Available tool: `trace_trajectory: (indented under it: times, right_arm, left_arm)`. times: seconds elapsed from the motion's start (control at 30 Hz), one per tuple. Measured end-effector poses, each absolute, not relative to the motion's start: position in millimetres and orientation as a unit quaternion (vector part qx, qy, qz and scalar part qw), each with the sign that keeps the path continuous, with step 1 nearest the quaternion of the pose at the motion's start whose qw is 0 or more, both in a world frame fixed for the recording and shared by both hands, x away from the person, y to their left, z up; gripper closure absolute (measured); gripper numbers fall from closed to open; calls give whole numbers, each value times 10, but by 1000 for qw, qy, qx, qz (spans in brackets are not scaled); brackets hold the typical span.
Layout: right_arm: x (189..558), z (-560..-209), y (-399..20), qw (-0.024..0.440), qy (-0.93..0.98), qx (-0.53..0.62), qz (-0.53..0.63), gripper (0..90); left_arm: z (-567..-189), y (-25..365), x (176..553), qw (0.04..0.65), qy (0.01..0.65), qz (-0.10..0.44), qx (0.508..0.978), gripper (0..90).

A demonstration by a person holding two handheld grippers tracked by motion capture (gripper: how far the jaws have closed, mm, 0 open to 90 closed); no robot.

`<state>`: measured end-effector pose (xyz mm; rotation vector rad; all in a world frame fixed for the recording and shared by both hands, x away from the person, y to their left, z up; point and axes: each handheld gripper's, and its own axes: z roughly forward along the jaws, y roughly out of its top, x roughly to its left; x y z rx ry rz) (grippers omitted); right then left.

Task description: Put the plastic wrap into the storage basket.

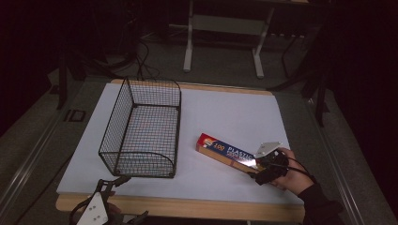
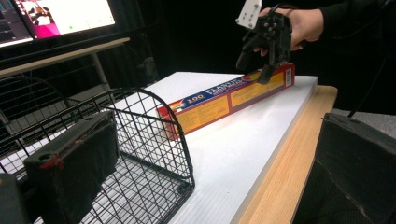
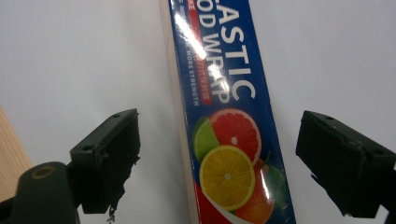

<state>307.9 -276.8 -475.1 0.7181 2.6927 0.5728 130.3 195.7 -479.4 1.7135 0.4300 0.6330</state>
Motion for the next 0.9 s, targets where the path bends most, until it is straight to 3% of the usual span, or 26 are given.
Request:
trace_trajectory:
  times: [0.4,0.9]
  right_arm:
    - [3291,-4815,-2661,99,955,242,140,154]
    - [3497,-4889,-2461,77,968,222,90,181]
  left_arm:
    - [-4797,1953,1303,591,184,270,737,2]
    - [-4799,1950,1301,591,181,269,739,2]
